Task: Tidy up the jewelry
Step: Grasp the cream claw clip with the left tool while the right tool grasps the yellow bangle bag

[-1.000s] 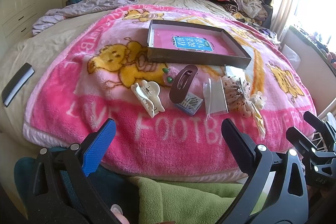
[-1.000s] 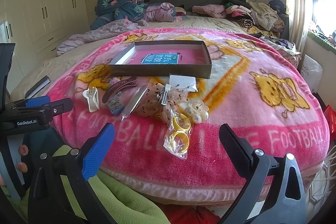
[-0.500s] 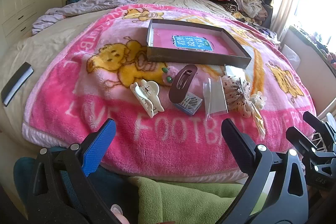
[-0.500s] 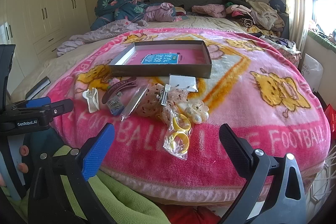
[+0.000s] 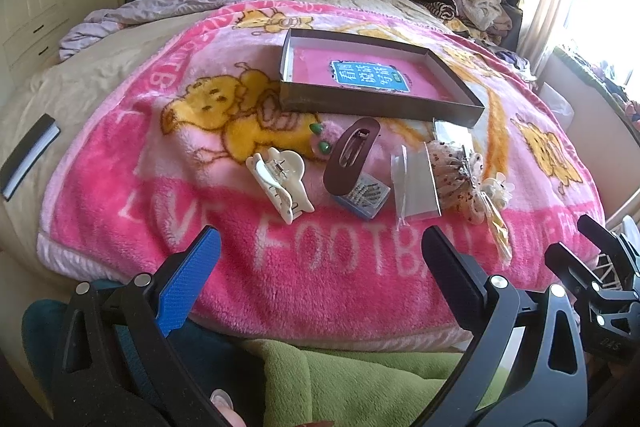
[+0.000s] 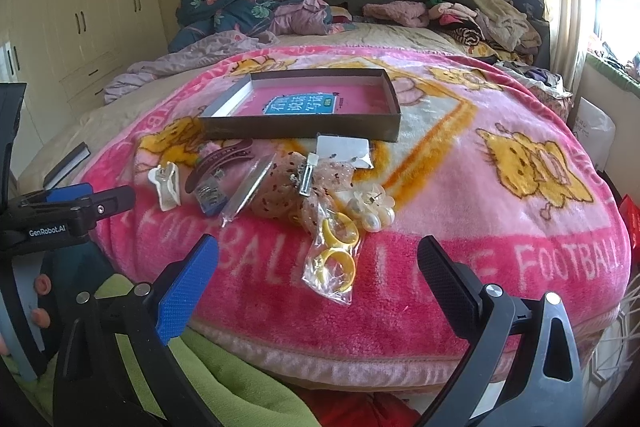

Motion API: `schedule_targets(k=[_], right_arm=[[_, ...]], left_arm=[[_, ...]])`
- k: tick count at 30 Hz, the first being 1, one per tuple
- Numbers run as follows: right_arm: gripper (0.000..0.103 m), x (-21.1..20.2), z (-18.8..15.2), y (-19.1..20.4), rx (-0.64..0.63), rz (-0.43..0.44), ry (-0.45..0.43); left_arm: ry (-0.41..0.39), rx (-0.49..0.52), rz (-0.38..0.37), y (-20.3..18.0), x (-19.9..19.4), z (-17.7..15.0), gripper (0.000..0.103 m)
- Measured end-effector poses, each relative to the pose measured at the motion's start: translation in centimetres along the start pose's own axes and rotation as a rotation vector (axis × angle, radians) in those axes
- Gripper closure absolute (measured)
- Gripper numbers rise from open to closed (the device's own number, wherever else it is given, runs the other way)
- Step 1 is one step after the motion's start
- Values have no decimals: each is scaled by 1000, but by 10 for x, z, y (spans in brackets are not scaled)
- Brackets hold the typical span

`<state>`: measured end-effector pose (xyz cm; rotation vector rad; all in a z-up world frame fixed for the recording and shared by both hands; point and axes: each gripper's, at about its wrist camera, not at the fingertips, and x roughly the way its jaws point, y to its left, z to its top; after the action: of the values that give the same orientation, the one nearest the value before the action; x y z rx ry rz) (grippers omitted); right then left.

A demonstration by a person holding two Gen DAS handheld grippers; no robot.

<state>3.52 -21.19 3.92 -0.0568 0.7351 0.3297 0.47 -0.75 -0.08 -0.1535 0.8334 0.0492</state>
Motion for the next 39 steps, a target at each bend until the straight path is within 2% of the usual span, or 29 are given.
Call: schedule_targets(k=[7,16,19,21,25,32,35,38,39], right_arm=[[6,15,-3,-4,-14,-6,30],[7,40,-8,-4,-47,1,79],[7,49,-10,-5,-51,-1,89],[19,55,-11,-6,-51,2,103],[22,69,-13,-10,-49,8,138],[30,86,-16,-13,-52,11,166],[43,94,-16,-15,-56,19,181],[57,100,-16,-17,-62,22,179],[61,102,-15,-18,-62,20,177]], left_arm=[[27,-23,-18,8,13,2,11],[80,-84,6,30,38,4,11],[93,-112,-13,38,49,6,11],[98,-123,-11,41,58,8,11],[122,-149,-34,45,76,12,11],[140,-171,6,49,96,19,11],[131,-180,5,53,99,21,12],[124,-186,1,55,99,22,18],[122,-189,-1,56,99,23,23]])
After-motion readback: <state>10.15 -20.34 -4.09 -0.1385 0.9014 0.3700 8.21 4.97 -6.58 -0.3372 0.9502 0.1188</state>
